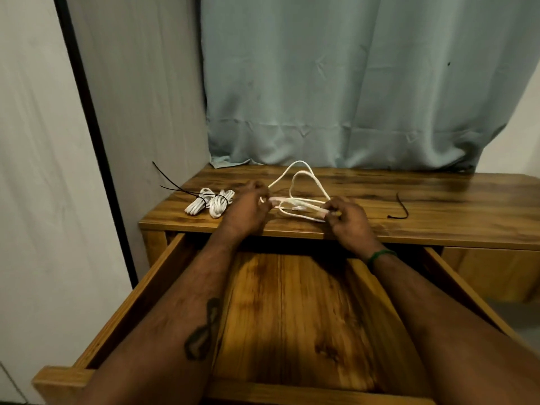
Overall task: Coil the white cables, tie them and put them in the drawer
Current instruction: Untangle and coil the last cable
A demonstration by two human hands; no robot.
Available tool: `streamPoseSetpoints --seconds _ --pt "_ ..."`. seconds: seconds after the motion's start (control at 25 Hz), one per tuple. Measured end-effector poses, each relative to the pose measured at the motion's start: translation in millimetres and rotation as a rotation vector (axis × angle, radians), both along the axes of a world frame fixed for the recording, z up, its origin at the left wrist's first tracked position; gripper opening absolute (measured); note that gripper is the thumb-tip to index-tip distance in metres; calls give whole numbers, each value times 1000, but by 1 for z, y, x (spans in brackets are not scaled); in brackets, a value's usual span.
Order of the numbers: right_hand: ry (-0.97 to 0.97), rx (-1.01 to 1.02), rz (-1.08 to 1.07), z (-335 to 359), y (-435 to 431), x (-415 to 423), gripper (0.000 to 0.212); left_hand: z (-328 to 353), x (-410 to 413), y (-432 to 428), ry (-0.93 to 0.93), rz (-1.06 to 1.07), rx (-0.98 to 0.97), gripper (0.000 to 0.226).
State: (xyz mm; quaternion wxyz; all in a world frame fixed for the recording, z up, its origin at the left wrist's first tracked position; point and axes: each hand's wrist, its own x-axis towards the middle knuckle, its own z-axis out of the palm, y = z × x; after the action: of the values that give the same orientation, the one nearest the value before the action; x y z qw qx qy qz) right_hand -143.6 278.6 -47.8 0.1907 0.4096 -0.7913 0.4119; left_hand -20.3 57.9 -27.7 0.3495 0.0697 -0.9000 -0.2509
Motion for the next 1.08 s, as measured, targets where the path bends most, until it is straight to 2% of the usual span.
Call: streamPoseSetpoints --seconds 0.08,0.16,0.24,0.32,0.4,0.48,0.6,0.68,0.8,0.88,0.96,1.08 --pt "126 -181 -67 12 8 0 7 14 3 14 135 -76 265 26" --pt "140 -351 -53 28 12 2 13 25 2 34 218 -151 479 36" --pt "69 -500 10 39 9 4 13 29 0 46 224 -262 692 37" --pt "20 -600 7 42 5 6 11 31 -1 52 154 -354 826 35" --pt "19 -639 -25 41 2 12 11 30 -2 53 113 -360 838 38" --pt "55 -619 -28 42 6 17 12 28 -2 53 122 -309 720 41" --pt "148 -471 37 46 14 14 11 28 1 48 225 -215 595 42" --pt "10 -344 92 47 12 11 8 32 1 43 267 -236 751 40" --pt "-412 -444 144 45 2 18 14 40 1 42 184 -421 1125 30" --pt "-611 -542 153 46 -1 25 13 39 -1 46 157 -496 1156 30" --pt "-755 -544 199 44 -2 28 17 37 -4 57 188 -503 1135 34" --pt "-992 -275 301 35 -3 35 17 35 -8 77 188 -535 1217 41"
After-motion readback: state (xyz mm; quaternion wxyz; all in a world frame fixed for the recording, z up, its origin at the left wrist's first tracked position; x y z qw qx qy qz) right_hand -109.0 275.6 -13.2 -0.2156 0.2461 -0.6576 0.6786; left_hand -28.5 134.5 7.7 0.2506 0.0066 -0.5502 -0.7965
